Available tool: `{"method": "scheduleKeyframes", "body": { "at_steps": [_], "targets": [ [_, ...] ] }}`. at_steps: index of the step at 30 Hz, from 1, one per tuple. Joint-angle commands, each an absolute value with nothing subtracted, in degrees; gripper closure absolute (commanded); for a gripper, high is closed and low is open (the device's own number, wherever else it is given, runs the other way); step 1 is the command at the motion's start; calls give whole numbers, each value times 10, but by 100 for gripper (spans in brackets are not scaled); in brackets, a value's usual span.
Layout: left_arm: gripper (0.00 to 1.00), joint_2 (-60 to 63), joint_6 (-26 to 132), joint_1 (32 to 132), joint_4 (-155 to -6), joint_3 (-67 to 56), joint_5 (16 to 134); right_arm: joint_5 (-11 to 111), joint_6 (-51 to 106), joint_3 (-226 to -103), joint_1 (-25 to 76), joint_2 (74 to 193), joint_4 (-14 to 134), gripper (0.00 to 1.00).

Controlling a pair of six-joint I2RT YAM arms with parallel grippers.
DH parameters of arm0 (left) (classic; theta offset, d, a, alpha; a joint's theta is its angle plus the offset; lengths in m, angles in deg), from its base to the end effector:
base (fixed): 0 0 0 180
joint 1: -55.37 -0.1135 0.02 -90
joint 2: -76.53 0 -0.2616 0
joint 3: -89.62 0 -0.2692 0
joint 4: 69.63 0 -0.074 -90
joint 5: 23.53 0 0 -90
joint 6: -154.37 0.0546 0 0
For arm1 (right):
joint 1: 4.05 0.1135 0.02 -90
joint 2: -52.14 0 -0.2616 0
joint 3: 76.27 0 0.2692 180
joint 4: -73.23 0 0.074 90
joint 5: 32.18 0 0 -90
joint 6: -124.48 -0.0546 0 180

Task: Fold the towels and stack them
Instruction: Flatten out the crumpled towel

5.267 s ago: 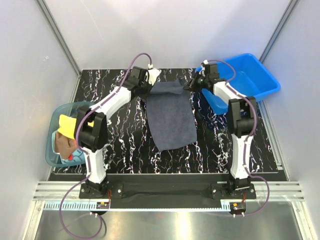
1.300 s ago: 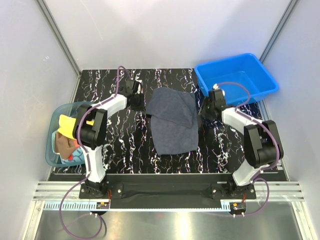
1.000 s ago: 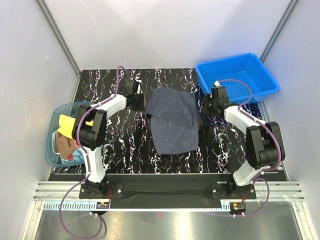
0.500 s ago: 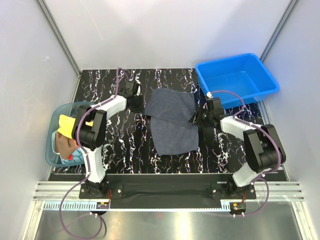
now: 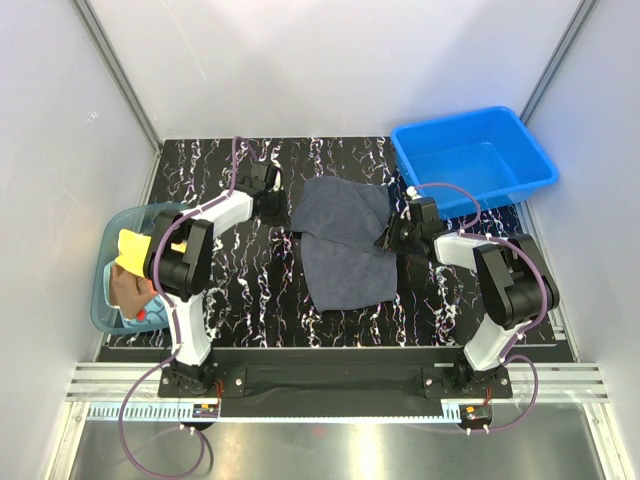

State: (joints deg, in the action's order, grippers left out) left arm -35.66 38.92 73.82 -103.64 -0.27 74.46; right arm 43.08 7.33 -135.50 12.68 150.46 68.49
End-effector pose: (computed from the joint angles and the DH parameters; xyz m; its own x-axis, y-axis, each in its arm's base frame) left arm 0.4147 -0.1464 0.1482 -0.8772 -0.1560 -0.4542 0.0111 0.9389 -0.3439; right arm 0.3391 0.1164 0.1148 -0.7974 0.2211 -0.5615 -0.1015 0.8681 0.4860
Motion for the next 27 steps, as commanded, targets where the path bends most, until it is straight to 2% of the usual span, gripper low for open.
{"method": "scheduleKeyframes", "body": {
  "at_steps": [1,3,6,11,14,27],
  "targets": [
    [92,-351,381,734,-1013,-2,772,417,84,-1351,130,1508,718,67],
    [82,-351,382,732,-1012,-6,769,418,82,-1350,130,1508,717,71],
    [74,-354,384,729,-1018,-6,767,419,83,-1348,130,1509,714,74],
    [72,-371,385,729,-1021,0,768,416,77,-1345,130,1510,719,75],
    [67,-385,388,729,-1028,5,757,413,75,-1342,130,1509,721,76],
    [68,-438,399,734,-1020,18,753,403,71,-1336,130,1503,720,74]
  ]
}}
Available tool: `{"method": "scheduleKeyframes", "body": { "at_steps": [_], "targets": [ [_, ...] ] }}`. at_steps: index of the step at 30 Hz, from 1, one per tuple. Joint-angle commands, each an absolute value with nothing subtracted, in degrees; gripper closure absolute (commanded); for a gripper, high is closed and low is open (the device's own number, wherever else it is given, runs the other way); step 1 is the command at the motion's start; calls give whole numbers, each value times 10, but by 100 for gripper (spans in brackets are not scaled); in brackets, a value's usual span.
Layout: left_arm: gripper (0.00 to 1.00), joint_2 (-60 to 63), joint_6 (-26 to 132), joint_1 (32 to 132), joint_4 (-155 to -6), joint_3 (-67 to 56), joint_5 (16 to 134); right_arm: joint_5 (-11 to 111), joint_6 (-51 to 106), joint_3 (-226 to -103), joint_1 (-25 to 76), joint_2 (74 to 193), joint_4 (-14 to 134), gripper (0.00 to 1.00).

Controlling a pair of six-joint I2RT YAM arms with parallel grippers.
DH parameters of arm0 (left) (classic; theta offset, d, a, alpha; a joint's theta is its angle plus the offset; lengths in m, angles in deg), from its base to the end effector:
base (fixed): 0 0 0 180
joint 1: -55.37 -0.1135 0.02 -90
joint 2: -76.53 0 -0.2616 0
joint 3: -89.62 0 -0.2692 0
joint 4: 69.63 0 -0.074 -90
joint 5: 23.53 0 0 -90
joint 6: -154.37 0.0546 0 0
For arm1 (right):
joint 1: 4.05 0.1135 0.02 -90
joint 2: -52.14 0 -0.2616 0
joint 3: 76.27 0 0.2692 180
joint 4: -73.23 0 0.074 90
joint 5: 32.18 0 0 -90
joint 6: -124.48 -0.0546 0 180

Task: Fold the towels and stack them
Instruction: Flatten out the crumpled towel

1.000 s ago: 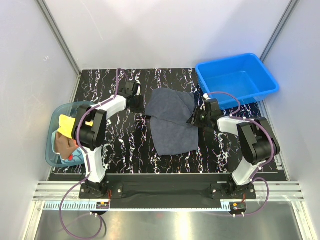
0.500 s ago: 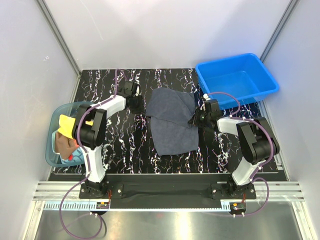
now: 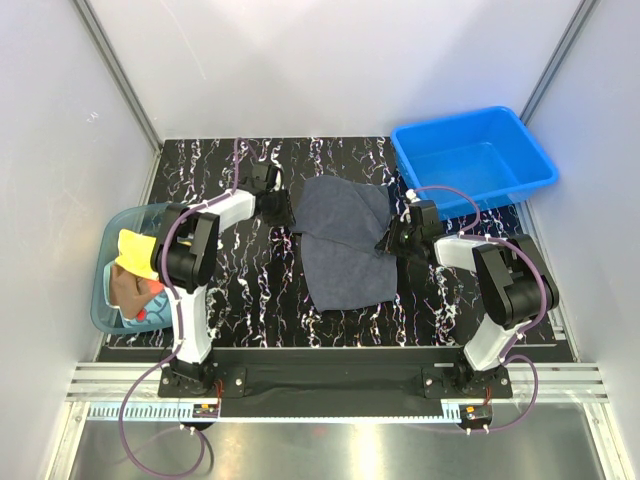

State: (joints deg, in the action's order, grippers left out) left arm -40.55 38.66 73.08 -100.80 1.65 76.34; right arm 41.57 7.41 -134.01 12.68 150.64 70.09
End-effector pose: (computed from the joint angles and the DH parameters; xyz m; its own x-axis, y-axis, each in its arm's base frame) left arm 0.4297 -0.1470 0.1262 -0.8828 -0.1668 -0.4392 0.0083 0.9292 -0.3696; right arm 0.3343 0.1164 0.1088 -0.8049 0.2143 -0.5533 -0.1158 0.8578 0.5007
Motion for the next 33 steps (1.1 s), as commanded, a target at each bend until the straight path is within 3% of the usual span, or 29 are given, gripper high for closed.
{"method": "scheduleKeyframes", "body": {
  "at_steps": [1,5,13,22,24,27,28,33],
  "targets": [
    [68,-440,400,736,-1023,19,749,404,71,-1337,130,1503,716,71],
    [74,-446,401,736,-1034,20,741,402,67,-1333,130,1501,716,69],
    [100,-446,399,737,-1046,22,738,410,56,-1328,131,1495,704,61],
    [100,-440,400,737,-1051,27,746,424,60,-1329,130,1499,691,64],
    [100,-435,402,738,-1050,27,753,430,60,-1329,130,1495,684,69],
    [100,-423,394,738,-1052,31,780,430,60,-1343,129,1486,665,96],
    [100,-406,392,737,-1058,35,779,428,59,-1359,129,1479,655,100],
    [100,-299,377,733,-1133,70,732,423,70,-1451,130,1369,499,100]
  ]
}}
